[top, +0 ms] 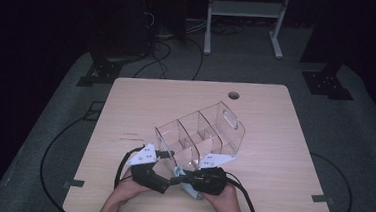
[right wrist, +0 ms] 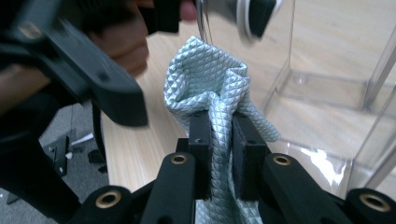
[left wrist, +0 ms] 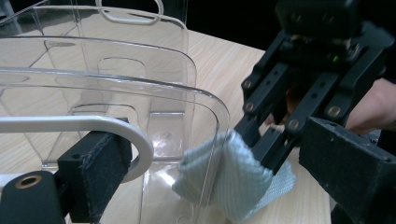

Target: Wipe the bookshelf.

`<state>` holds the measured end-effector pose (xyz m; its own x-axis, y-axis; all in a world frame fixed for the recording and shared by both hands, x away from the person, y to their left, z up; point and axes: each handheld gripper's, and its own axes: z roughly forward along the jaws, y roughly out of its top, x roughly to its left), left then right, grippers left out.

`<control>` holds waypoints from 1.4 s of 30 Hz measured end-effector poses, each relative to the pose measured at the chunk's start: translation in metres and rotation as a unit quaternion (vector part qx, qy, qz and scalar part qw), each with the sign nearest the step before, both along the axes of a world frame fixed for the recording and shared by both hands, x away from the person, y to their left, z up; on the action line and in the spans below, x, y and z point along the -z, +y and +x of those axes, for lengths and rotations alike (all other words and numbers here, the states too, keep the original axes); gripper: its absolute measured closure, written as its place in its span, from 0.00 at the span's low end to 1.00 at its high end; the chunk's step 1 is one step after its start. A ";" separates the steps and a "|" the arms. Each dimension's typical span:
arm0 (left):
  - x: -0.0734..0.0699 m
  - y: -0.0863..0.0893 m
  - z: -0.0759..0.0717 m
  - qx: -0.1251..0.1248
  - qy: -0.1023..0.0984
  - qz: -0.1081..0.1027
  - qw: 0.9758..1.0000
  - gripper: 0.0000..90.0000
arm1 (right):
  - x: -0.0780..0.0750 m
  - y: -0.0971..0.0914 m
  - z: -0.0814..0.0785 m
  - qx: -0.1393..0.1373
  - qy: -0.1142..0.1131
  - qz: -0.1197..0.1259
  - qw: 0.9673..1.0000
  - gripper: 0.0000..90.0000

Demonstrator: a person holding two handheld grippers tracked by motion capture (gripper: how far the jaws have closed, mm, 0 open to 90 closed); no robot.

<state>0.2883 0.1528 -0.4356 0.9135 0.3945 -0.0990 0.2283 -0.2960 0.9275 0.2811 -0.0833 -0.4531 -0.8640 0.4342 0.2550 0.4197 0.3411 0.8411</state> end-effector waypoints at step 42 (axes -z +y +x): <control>0.001 -0.001 0.000 -0.008 -0.004 0.011 1.000 0.10 | 0.033 0.014 0.008 0.008 0.023 -0.057 0.998 0.88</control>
<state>0.2878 0.1522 -0.4368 0.9076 0.4118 -0.0821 0.2251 -0.3121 0.9230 0.2888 -0.0692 -0.4857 -0.8454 0.4762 0.2421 0.4628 0.4266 0.7771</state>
